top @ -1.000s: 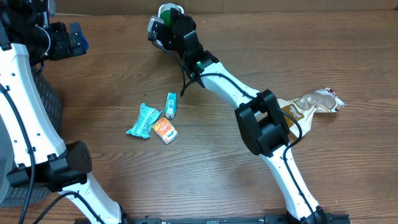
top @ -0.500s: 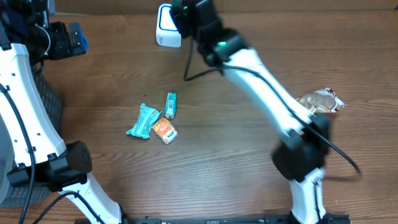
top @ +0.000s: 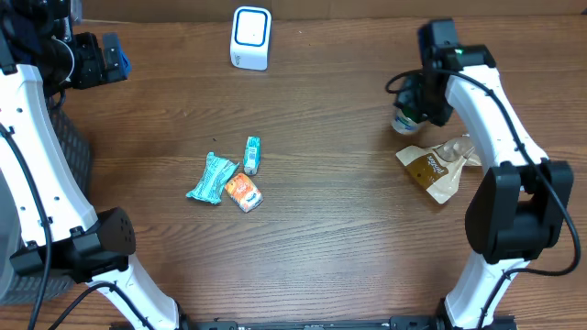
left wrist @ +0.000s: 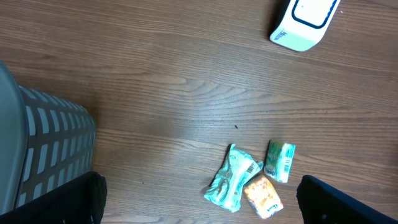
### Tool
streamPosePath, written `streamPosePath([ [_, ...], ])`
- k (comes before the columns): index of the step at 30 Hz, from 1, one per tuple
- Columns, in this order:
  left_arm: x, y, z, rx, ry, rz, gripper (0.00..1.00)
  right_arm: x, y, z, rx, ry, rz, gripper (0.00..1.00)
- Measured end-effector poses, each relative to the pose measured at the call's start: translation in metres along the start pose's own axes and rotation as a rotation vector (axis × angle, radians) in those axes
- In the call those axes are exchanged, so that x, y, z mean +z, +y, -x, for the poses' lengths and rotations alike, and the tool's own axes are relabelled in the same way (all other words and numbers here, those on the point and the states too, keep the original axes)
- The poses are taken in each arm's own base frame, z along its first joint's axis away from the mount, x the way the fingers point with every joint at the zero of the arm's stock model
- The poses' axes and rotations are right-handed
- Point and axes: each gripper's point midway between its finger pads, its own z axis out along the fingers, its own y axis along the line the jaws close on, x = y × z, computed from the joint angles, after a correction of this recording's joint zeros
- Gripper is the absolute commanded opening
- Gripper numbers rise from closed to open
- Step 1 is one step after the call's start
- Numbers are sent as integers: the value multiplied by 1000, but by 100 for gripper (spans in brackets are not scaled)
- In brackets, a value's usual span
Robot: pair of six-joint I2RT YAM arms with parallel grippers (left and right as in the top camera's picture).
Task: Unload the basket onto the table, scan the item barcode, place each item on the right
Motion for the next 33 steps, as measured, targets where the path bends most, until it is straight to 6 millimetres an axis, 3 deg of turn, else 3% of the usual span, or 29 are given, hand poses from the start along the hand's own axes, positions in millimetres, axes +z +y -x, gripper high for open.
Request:
streamPosePath([
  [2, 0, 0, 0, 0, 0, 0, 100, 20, -18, -2, 38, 19, -23, 4],
  [3, 0, 0, 0, 0, 0, 0, 100, 29, -29, -4, 51, 25, -47, 9],
  [5, 0, 0, 0, 0, -1, 0, 100, 37, -42, -5, 72, 26, -66, 36],
  [7, 0, 0, 0, 0, 0, 0, 100, 37, -47, -2, 83, 24, -71, 56],
  [11, 0, 0, 0, 0, 0, 0, 100, 34, -50, -8, 73, 56, -78, 60],
  [13, 0, 0, 0, 0, 0, 0, 100, 18, -51, -20, 21, 138, -80, 62],
  [15, 0, 0, 0, 0, 0, 0, 100, -10, -45, -11, -6, 142, -67, 66],
  [16, 0, 0, 1, 0, -2, 0, 100, -30, -40, -10, -34, 152, -50, 70],
  [17, 0, 0, 0, 0, 0, 0, 100, -59, -22, 0, -85, 108, 19, 72],
  [18, 0, 0, 0, 0, 0, 0, 100, -77, -8, -4, -139, 103, 59, 73],
  [20, 0, 0, 0, 0, 0, 0, 100, -91, 17, -18, -229, 107, 112, 73],
  [23, 0, 0, 0, 0, 0, 0, 99, -97, 63, -50, -374, 114, 163, 73],
  [29, 0, 0, 0, 0, 0, 0, 100, -95, 70, -47, -375, 94, 173, 72],
  [32, 0, 0, 0, 0, 0, 0, 100, -89, 106, -40, -416, -5, 245, 64],
  [33, 0, 0, 0, 0, 0, 0, 100, -75, 125, -55, -453, 4, 275, 62],
])
